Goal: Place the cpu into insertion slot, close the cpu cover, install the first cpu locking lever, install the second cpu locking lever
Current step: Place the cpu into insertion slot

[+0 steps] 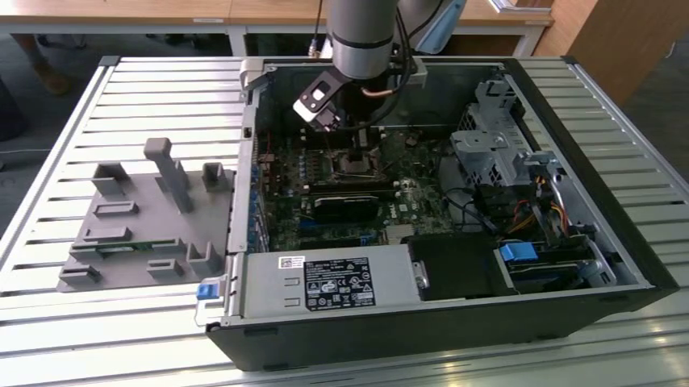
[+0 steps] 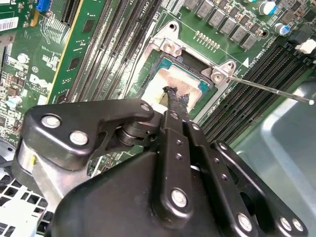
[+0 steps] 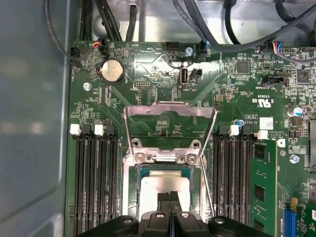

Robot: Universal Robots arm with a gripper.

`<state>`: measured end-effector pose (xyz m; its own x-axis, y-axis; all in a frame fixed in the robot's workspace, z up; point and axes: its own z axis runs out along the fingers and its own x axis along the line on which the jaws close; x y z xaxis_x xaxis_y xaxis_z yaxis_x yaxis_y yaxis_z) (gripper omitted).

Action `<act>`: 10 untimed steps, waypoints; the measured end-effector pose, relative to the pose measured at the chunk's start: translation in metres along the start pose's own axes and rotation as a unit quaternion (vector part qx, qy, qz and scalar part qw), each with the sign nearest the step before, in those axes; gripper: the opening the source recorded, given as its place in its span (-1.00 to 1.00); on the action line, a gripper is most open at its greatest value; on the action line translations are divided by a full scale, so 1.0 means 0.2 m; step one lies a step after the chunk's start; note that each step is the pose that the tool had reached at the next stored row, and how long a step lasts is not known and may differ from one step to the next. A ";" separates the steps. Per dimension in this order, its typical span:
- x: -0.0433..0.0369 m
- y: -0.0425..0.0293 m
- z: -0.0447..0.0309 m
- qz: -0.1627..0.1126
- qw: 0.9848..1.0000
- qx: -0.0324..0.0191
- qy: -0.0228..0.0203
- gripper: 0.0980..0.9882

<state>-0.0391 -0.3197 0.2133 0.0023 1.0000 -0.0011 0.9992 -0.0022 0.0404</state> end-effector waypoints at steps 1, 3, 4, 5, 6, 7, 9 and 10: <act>0.000 0.000 -0.001 0.000 1.000 0.000 0.000 -0.98; 0.000 0.000 -0.004 0.000 1.000 0.000 0.000 -0.98; 0.000 0.000 -0.006 0.000 1.000 0.000 0.000 -0.98; 0.000 0.000 -0.007 0.000 1.000 0.000 0.000 -0.98; 0.000 0.000 -0.009 0.000 1.000 0.000 0.000 -0.98; 0.000 0.000 -0.011 0.000 1.000 0.000 0.000 -0.98; 0.000 0.001 -0.016 0.000 1.000 0.000 0.000 -0.98; 0.000 0.001 -0.018 0.000 1.000 0.000 0.000 -0.98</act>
<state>-0.0391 -0.3196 0.2168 0.0023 1.0000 -0.0009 0.9992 -0.0023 0.0403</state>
